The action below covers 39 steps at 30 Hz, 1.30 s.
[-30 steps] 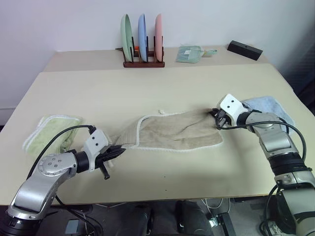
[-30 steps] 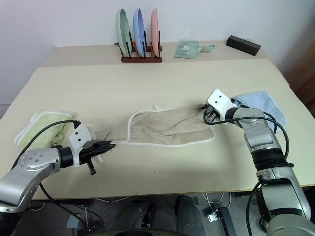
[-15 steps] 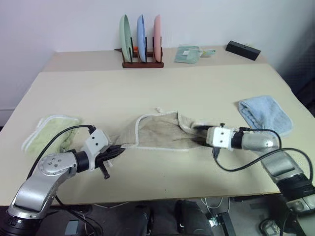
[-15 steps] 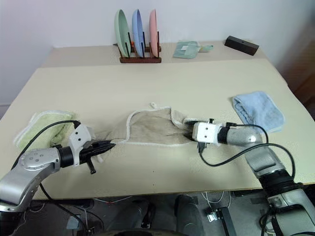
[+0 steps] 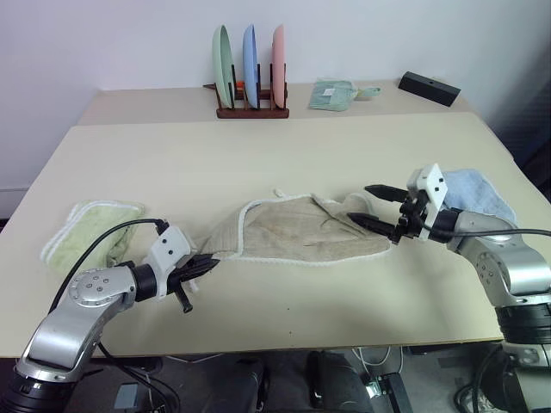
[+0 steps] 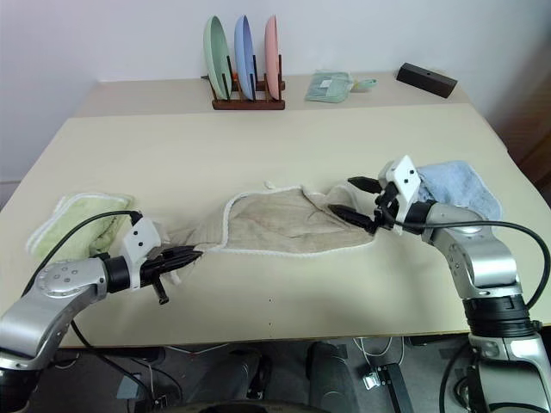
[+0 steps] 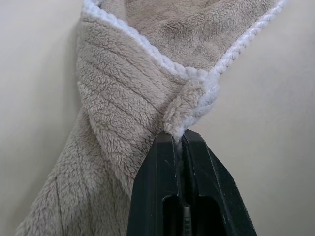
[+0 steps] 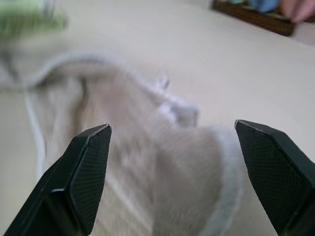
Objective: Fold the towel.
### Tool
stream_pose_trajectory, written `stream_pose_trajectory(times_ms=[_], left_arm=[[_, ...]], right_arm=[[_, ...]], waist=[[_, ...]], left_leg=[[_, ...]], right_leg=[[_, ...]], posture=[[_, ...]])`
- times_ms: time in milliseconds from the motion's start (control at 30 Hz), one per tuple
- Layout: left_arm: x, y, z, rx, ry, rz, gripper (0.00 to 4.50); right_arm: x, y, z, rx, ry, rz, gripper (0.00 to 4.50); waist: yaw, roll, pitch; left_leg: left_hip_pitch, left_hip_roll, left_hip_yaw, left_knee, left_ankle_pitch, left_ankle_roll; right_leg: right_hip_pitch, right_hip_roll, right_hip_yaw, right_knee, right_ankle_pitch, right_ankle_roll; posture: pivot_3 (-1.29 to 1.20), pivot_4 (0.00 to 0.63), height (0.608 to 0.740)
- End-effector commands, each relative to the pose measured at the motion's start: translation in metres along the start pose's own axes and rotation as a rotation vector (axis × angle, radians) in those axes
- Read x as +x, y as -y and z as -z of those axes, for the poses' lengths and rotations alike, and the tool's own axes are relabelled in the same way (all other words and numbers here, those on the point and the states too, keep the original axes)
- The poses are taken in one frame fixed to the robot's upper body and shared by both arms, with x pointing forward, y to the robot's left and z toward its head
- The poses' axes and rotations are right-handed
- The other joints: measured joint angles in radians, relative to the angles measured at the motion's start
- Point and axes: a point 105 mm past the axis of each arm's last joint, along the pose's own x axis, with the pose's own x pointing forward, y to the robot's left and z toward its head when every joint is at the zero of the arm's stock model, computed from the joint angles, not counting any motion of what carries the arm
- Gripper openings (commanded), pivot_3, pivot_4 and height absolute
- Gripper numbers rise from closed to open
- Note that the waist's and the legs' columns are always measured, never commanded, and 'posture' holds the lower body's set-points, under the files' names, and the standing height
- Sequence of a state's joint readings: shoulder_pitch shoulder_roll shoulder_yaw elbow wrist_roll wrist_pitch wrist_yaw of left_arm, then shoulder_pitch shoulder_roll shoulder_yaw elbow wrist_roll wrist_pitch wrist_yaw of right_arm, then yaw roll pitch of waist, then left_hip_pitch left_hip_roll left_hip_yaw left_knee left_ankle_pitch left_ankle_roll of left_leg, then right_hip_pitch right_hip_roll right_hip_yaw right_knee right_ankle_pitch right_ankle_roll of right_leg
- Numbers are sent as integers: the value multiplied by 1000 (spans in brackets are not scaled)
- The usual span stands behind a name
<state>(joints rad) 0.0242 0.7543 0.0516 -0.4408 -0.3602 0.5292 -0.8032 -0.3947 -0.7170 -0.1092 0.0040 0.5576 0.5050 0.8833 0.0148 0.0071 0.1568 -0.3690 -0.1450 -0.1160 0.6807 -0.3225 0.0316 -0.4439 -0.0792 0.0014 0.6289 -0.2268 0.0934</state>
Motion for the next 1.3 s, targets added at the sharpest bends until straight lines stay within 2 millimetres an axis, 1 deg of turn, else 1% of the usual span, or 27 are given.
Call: stream_pose_trajectory(times_ms=[33, 67, 133, 200, 267, 367, 467, 600, 667, 700, 767, 900, 933, 1000, 1067, 1133, 1167, 1233, 1300], left_arm=[[1, -1, -8, 33, 30, 1, 0], [1, -1, -8, 33, 31, 1, 0], [2, -1, -9, 35, 32, 2, 0], [1, -1, -9, 36, 32, 2, 0], [2, -1, -9, 38, 32, 4, 0], [2, 0, -9, 39, 31, 4, 0], [0, -1, -9, 38, 31, -4, 0], [-1, 1, -7, 34, 28, -6, 0], [-2, 1, -6, 30, 26, -13, 0], [-3, 0, -5, 30, 26, -19, 0], [-5, -7, -9, 24, 49, -51, 0], [-10, -35, -27, 13, 137, -170, 0], [-11, -48, -34, 27, 160, -225, 0], [-12, -85, -52, 54, 204, -358, 0], [-16, -129, -73, 90, 240, -527, 0], [-26, -164, -106, 105, 339, -661, 0], [-35, -180, -125, 109, 402, -727, 0], [-52, -202, -158, 119, 506, -827, 0], [-65, -214, -177, 138, 558, -884, 0]], right_arm=[[1, 19, -3, 117, 26, 88, 4081], [2, 21, -2, 145, 21, 97, 4081], [6, 13, 1, 238, 17, 20, 4081], [10, 9, 6, 278, -19, -15, 4081], [15, 15, 12, 291, -57, 10, 4081], [21, 21, 10, 333, -51, 20, 4081], [22, 18, 8, 340, -53, -14, 3244], [19, 14, 4, 304, -63, -39, 1202], [13, 14, 3, 209, -95, -37, 197], [11, 14, 1, 162, -105, -34, 33], [8, 15, -5, 78, -114, -30, 33], [5, 20, -21, -130, -117, -7, 33], [7, 26, -29, -178, -96, 25, 33], [12, 46, -52, -275, -45, 126, 33], [16, 67, -79, -369, 11, 237, 33], [17, 83, -109, -440, 87, 335, 33], [16, 90, -126, -485, 125, 388, 33], [12, 96, -157, -552, 204, 450, 33], [8, 96, -176, -595, 261, 471, 33]], waist=[[0, 0, 0], [0, 0, 0], [0, 0, 0], [0, 0, 0], [-1, 0, 0], [-3, 0, 0], [-1, 0, 0], [-1, 0, 0], [-1, 0, 0], [-1, 0, 0], [-1, 0, 0], [0, 0, 0], [0, 0, 0], [-1, 0, 0], [-2, 0, 0], [-2, -1, 1], [-2, -1, 1], [-5, -3, 1], [-11, -3, 1]], left_leg=[[0, 0, 0, 0, 0, 0], [0, 0, 0, 0, 0, 0], [0, 0, 0, 0, 0, 0], [-1, 0, 0, 0, 0, 0], [-1, 0, 0, 0, 0, 0], [0, 0, 0, 0, 0, 0], [-1, 0, 0, 0, 0, 0], [-2, 0, 0, 1, 0, 0], [-2, 0, 0, 0, 0, 0], [-2, 0, 0, 0, 0, 0], [-2, 0, 0, 1, 0, 0], [-2, 0, 0, 1, 0, 0], [-2, 0, 0, 1, 0, 0], [-2, 0, 0, 2, 0, 0], [-3, -1, 0, 3, 1, -1], [-3, -1, 0, 3, 1, -2], [-4, -1, 0, 2, 1, -2], [-6, -1, 0, 1, 1, -1], [-9, -2, 0, 0, 1, -1]], right_leg=[[0, 0, 0, 0, 0, 0], [0, 0, 0, 0, 0, 0], [0, 0, 0, 0, 0, 0], [0, 0, 0, 0, 0, 0], [0, 0, 0, 0, 0, 0], [-1, 0, 0, 0, 0, 0], [-1, 0, 0, 0, 0, 0], [-1, -1, 0, 0, 0, 0], [-1, 0, 0, 0, 0, 0], [-1, 0, 0, 0, 0, 0], [-2, -1, 0, 0, 0, 0], [-2, 0, -1, 0, 0, 0], [-1, 0, -1, 0, 0, 0], [-1, -1, -1, 1, 0, 0], [-2, 0, -1, 1, 1, 0], [-3, 0, -2, 2, 1, 0], [-4, 0, -2, 2, 1, 0], [-8, -1, -3, 1, 1, 0], [-13, -2, -4, 2, 1, 0]], posture=[[0, 150, 740], [0, 150, 740], [0, 150, 740], [0, 150, 740], [0, 150, 740], [0, 150, 740], [0, 150, 740], [0, 150, 740], [0, 150, 740], [0, 150, 740], [0, 150, 740], [0, 150, 740], [0, 150, 740], [0, 150, 740], [0, 150, 740], [0, 150, 740], [0, 150, 740], [0, 150, 740], [0, 150, 740]])
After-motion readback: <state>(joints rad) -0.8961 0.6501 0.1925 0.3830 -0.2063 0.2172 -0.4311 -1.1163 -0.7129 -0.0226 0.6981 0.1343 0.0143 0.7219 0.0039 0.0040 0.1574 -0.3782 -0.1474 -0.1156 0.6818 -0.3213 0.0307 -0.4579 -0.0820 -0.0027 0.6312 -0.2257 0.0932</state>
